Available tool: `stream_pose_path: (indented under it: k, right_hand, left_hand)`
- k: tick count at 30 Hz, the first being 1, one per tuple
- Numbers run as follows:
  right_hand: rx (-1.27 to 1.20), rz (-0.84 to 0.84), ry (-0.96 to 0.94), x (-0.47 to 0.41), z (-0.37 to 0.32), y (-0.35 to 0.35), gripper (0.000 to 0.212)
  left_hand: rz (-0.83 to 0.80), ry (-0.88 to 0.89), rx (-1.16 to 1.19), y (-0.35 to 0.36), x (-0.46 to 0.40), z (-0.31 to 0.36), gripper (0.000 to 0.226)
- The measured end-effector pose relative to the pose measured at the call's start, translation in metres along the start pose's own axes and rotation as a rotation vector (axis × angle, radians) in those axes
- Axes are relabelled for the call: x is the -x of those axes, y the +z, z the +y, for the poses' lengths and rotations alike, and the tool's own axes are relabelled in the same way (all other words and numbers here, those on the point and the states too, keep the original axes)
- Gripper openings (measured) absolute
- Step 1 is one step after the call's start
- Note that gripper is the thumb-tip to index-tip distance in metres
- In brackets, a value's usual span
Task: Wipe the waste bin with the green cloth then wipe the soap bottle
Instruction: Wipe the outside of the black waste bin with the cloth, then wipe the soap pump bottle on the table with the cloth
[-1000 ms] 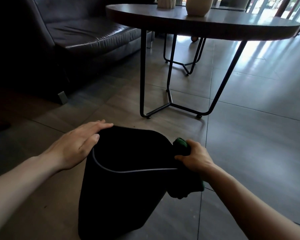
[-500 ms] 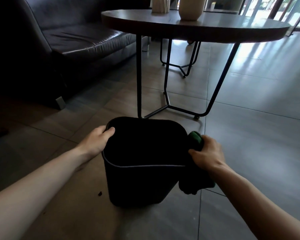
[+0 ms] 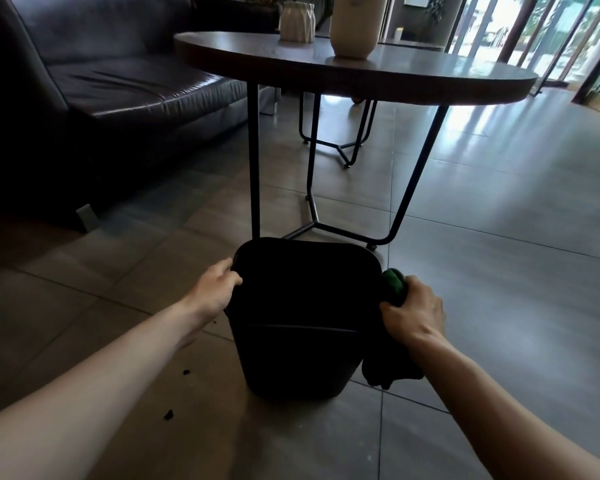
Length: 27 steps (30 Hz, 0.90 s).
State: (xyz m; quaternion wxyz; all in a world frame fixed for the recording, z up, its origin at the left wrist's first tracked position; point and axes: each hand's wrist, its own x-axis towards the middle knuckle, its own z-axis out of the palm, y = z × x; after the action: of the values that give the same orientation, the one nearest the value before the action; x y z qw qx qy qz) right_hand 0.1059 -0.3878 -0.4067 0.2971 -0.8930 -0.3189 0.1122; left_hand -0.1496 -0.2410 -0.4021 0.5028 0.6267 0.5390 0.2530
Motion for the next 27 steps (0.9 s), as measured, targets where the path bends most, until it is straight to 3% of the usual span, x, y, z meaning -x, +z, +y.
stream_pose_path:
  k: [9,14,18,22,24,27]
  right_hand:
    - [-0.031,0.002,-0.008,0.001,0.000,0.003,0.021]
    - [-0.104,-0.032,0.012,0.003,0.010,0.003,0.019]
    - [-0.142,-0.069,0.024,-0.002,0.006,-0.010,0.021]
    - [0.031,-0.036,-0.165,-0.008,-0.011,-0.038,0.030]
    - [0.165,-0.050,-0.348,-0.008,-0.024,-0.054,0.042]
    - [0.367,-0.060,-0.612,-0.004,-0.044,-0.075,0.041]
  left_hand:
    - [-0.016,0.073,-0.036,0.000,-0.008,-0.010,0.051]
    - [-0.102,0.076,-0.180,-0.012,-0.007,-0.015,0.056]
    - [-0.162,0.124,-0.438,-0.020,-0.002,-0.014,0.064]
    - [-0.172,0.218,-0.715,-0.036,0.000,0.003,0.081]
    - [-0.115,0.292,-0.845,-0.040,0.003,0.018,0.087]
    - [-0.058,0.458,-1.024,-0.039,0.013,0.041,0.092]
